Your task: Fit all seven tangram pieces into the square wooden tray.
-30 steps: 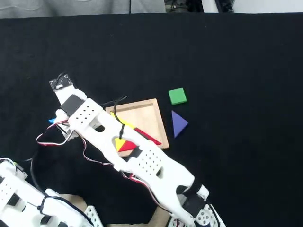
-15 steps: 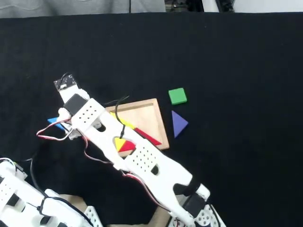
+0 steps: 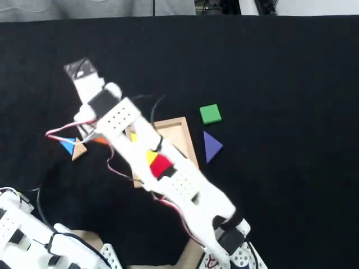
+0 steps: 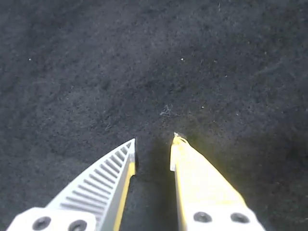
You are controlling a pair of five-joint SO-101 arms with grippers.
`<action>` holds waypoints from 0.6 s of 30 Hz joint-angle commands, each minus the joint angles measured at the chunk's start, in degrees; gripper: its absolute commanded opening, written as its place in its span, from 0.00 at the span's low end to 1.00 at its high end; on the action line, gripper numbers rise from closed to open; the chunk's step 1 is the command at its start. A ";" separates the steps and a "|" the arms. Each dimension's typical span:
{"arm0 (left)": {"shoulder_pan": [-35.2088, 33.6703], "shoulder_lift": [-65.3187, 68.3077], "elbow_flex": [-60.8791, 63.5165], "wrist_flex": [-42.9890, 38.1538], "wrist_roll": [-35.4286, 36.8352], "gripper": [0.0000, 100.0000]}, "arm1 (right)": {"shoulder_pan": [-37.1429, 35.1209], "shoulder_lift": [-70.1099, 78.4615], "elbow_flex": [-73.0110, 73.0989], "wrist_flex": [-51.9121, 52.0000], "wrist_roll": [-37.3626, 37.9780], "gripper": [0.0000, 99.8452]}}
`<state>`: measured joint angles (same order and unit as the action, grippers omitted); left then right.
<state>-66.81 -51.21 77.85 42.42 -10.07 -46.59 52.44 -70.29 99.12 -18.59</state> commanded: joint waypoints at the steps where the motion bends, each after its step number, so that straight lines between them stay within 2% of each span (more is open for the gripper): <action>1: 0.75 -0.79 -0.40 0.00 -0.26 0.13 | 2.81 -16.66 9.27 2.11 1.05 0.01; 5: 1.89 -0.79 -0.22 0.00 -0.35 0.13 | 7.47 -29.76 20.26 2.11 2.37 0.01; 11: 2.86 -0.79 -0.22 0.00 -0.44 0.13 | 20.13 -45.41 33.63 2.02 14.33 0.01; 15: 2.86 -0.79 -0.22 0.00 -0.44 0.13 | 28.31 -52.44 41.98 1.85 16.26 0.01; 18: 3.21 -0.79 -0.22 0.00 -0.44 0.13 | 31.38 -56.13 48.48 1.58 21.01 0.01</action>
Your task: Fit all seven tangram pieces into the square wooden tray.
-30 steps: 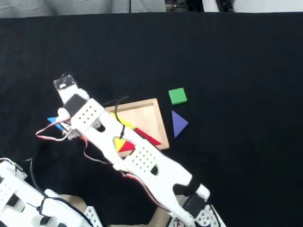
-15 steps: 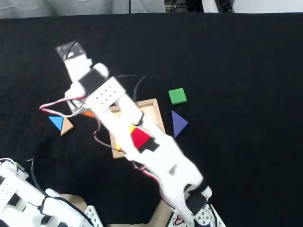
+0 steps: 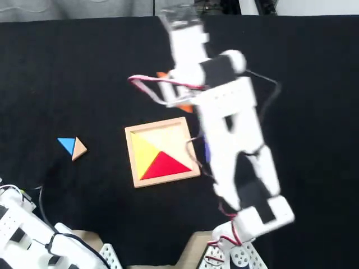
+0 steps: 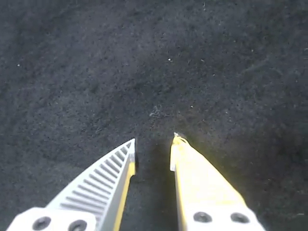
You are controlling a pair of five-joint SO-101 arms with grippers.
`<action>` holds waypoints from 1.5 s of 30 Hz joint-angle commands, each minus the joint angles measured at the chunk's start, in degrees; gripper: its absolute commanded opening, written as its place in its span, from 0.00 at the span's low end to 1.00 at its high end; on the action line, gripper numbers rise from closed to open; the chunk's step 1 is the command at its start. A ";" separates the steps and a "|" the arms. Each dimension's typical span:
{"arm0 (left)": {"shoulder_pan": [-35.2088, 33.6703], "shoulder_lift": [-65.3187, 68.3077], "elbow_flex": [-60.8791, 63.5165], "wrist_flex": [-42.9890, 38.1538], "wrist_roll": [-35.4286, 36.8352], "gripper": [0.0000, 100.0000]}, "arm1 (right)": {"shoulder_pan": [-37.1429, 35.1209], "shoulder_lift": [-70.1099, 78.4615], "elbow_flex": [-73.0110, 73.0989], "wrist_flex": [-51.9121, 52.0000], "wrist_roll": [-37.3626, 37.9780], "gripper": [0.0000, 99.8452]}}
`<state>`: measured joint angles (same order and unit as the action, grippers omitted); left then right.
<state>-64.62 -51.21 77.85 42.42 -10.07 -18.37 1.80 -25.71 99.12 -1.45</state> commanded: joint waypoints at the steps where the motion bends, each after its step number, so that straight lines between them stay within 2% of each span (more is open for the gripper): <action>1: 1.19 -0.79 -0.13 0.00 -0.44 0.13 | 3.69 -6.55 6.11 1.58 4.84 0.01; 6: 2.51 -0.79 1.10 -1.41 -0.53 0.13 | 5.01 -11.56 21.23 -2.46 5.71 0.01; 12: 2.15 -0.79 5.14 -7.91 -0.53 0.13 | 5.01 -14.29 46.73 -22.68 5.71 0.01; 15: 2.24 -0.79 6.11 -9.05 -0.53 0.13 | 5.01 -13.41 53.67 -30.24 5.54 0.01; 22: 2.51 -0.79 6.02 -8.97 -0.53 0.13 | -2.29 -8.66 55.08 -32.97 -2.99 0.01; 34: 2.51 -0.79 6.11 -9.05 -0.53 0.13 | -4.13 -2.51 55.25 -34.99 -2.90 0.02; 39: 2.51 -0.79 6.11 -9.05 -0.53 0.13 | -4.48 -2.07 55.43 -34.99 -2.64 0.16; 45: 2.51 -0.79 6.11 -9.14 -0.53 0.13 | -7.91 -2.15 55.25 -34.99 -2.64 0.17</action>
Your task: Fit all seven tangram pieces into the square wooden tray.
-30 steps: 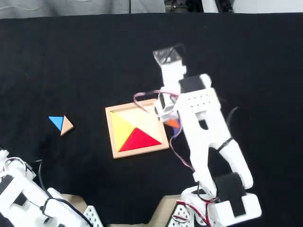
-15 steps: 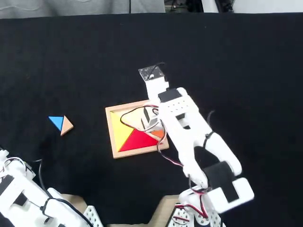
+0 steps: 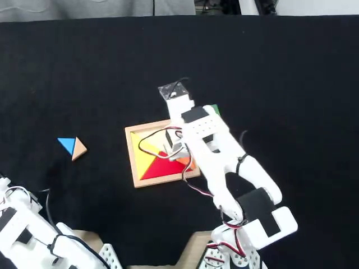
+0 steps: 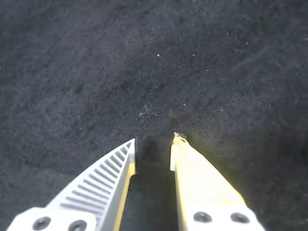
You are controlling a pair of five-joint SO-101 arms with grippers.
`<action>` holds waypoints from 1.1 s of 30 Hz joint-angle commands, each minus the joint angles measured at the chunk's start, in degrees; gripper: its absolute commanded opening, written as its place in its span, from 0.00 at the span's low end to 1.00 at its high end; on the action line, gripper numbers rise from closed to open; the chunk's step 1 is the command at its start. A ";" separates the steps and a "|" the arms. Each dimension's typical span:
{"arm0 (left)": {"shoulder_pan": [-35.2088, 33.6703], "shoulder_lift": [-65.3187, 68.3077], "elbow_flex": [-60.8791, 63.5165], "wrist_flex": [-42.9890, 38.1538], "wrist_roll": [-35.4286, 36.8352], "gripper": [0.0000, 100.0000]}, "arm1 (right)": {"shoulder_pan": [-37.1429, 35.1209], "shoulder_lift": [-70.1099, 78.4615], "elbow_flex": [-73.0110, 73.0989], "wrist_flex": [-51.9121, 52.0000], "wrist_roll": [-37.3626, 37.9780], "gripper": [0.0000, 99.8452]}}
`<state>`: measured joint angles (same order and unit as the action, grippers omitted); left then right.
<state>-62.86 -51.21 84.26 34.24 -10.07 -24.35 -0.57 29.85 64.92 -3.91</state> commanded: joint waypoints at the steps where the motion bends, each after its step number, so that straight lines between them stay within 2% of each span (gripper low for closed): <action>1: 0.75 -0.79 -0.31 -0.97 -0.53 0.13 | -2.11 0.13 -0.31 -0.79 -0.18 0.17; 8: 0.75 -0.79 -0.22 -0.97 -0.53 0.13 | 0.70 -0.40 -1.01 -0.44 -0.18 0.17; 11: 0.75 -0.79 -0.22 -0.97 -0.53 0.13 | 8.09 -3.21 -4.18 1.85 3.78 0.17; 16: 0.75 -0.79 -0.13 -0.97 -0.53 0.13 | 21.45 -9.36 -6.64 2.90 13.89 0.09; 22: 0.75 -0.79 -0.13 -0.97 -0.53 0.13 | 21.36 -6.81 -4.09 2.81 17.14 0.10; 28: 0.75 -0.79 -0.13 -0.97 -0.53 0.13 | 20.31 0.75 -4.18 0.70 17.05 0.31; 33: 0.75 -0.79 -0.13 -0.97 -0.53 0.13 | 17.41 6.02 -4.44 -1.32 16.79 0.30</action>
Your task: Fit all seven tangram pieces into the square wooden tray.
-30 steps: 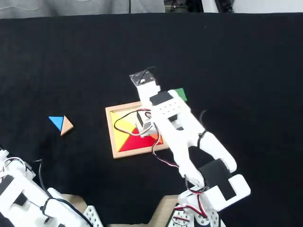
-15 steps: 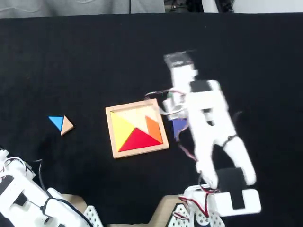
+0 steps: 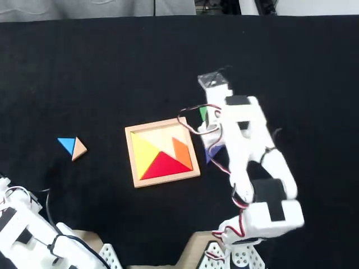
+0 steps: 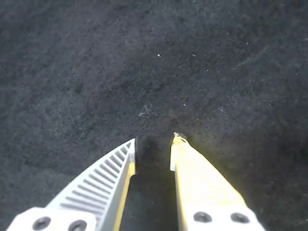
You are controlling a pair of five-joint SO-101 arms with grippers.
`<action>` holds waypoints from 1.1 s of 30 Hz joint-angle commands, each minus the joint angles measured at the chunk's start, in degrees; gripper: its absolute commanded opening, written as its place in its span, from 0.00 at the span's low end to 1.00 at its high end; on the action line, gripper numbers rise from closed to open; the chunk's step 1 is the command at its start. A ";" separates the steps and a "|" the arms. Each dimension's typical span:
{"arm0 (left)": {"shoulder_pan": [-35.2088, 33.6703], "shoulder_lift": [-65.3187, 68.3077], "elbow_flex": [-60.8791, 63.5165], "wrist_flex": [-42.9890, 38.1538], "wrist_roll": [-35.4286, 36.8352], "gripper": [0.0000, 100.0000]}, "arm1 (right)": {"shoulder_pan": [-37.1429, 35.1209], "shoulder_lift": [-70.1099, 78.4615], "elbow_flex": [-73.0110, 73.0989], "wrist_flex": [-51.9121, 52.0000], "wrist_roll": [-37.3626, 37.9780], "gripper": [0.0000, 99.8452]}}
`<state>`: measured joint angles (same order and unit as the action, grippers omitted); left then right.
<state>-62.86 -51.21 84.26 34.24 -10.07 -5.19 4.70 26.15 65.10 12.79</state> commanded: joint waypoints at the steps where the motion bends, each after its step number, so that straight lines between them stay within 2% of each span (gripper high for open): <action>1: 0.75 -0.79 -0.13 -0.97 -0.53 0.13 | -2.02 1.54 -1.19 -1.58 0.09 0.29; 14: 0.75 -0.79 -0.13 -0.97 -0.53 0.13 | -2.11 3.74 -1.80 -4.22 -2.99 0.28; 24: 0.75 -0.79 -0.13 -0.97 -0.53 0.13 | -2.20 8.66 -6.11 -1.67 -3.16 0.28; 33: 0.75 -0.79 -0.04 -0.97 -0.53 0.13 | -2.20 8.75 -6.11 -2.02 -2.90 0.17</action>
<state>-62.86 -51.21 84.44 34.24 -10.07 -6.24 13.67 22.37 62.99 10.24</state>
